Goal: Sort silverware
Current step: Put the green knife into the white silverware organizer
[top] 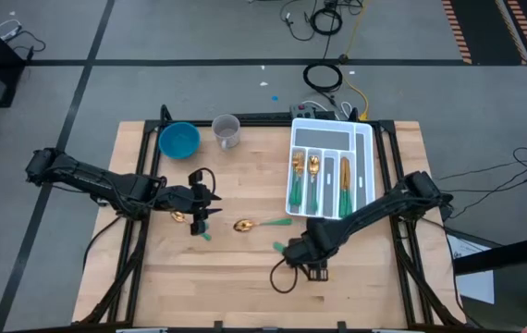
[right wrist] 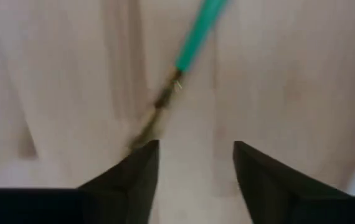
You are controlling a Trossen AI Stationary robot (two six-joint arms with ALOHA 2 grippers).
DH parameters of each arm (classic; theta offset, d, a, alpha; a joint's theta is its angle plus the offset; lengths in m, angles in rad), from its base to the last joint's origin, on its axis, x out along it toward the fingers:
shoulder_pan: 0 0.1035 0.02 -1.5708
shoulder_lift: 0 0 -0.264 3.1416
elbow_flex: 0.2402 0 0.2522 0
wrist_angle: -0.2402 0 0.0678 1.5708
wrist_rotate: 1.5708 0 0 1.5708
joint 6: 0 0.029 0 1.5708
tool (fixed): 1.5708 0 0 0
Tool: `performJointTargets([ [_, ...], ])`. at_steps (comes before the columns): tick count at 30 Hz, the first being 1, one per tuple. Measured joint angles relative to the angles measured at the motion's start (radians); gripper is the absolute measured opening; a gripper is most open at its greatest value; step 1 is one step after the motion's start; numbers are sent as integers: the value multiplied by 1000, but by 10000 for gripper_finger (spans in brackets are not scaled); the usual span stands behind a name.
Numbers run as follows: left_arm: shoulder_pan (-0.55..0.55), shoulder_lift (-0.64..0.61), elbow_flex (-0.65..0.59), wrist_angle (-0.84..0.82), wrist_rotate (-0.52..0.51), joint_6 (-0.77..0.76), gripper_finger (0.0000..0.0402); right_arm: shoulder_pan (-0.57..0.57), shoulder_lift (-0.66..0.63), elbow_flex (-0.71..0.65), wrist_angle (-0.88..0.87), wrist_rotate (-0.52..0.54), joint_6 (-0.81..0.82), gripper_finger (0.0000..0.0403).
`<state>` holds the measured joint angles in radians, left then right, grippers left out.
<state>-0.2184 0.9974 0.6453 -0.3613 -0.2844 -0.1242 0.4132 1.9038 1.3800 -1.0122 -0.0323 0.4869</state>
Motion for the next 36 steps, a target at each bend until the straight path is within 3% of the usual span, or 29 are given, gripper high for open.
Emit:
performJointTargets([
  [4, 0, 0, 0, 0, 1, 0, 160, -24, 0, -16, 163, 2, 53, 226],
  [10, 0, 0, 0, -1, 31, 1, 160, -40, 6, -17, 307, 78, 131, 217],
  [13, 0, 0, 0, -1, 33, 8, 160, -33, 6, -17, 301, 160, 155, 213],
  [18, 0, 0, -7, 6, 39, 10, 160, -32, 14, -17, 289, 183, 191, 213],
  [29, 0, 5, -79, 24, 44, -1, 160, -29, 108, -18, 274, 109, 232, 212],
  [36, 0, 5, -81, 34, 44, 2, 160, -33, 133, -11, 161, 83, 238, 212],
])
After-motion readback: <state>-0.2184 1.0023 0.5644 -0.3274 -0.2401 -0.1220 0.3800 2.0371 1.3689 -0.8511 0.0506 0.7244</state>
